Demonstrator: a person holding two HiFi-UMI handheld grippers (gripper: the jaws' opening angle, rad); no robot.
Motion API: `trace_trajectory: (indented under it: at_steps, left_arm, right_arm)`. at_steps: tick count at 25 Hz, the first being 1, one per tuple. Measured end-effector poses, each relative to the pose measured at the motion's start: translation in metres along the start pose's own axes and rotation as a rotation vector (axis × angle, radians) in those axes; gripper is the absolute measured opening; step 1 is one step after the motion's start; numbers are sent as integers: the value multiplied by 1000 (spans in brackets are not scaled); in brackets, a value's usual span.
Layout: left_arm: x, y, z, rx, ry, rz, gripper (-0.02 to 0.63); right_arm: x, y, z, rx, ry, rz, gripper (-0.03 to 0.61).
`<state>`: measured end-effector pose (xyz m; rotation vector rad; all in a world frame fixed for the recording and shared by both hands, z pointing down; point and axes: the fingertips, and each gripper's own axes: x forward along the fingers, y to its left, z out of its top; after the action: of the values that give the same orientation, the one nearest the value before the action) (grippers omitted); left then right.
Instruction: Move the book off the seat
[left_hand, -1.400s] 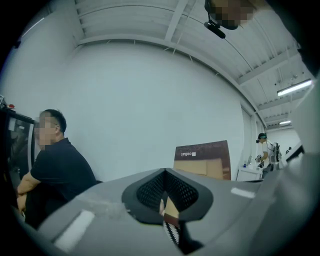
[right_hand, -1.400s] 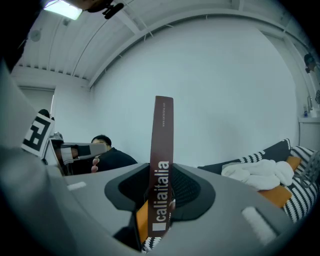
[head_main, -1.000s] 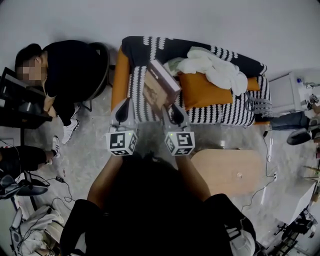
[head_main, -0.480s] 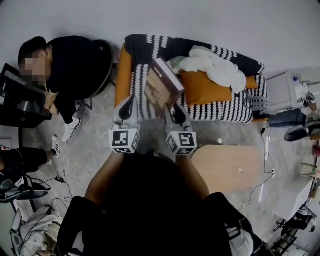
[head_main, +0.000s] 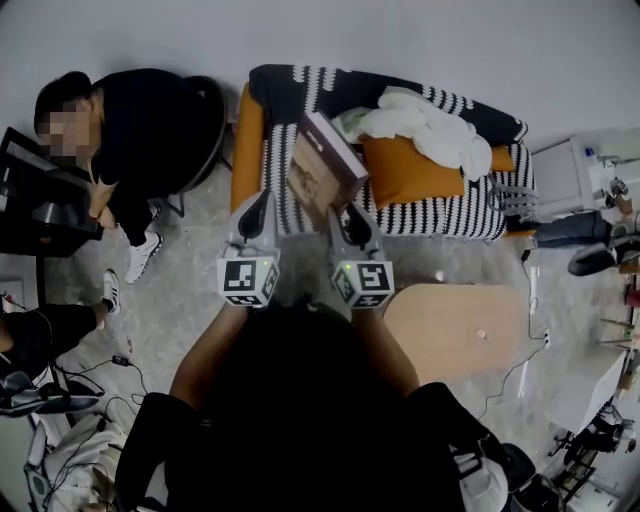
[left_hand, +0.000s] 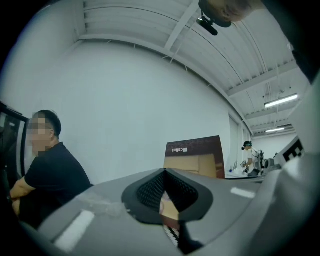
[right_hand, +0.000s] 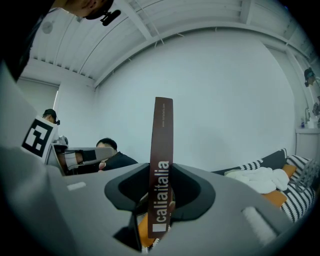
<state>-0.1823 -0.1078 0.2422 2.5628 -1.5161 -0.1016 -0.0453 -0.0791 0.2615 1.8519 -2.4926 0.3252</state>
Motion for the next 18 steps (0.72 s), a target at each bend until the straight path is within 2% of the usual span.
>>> trace_trajectory:
  at_steps: [9,18]
  left_arm:
    - [-1,7,0,-5,-6,18,6]
    - [-4,4,-2,-14,-5,-13,6]
  right_arm:
    - [2,-2,-1,-8,2,0,143]
    - [-3,0,3,-10,0,-26,143]
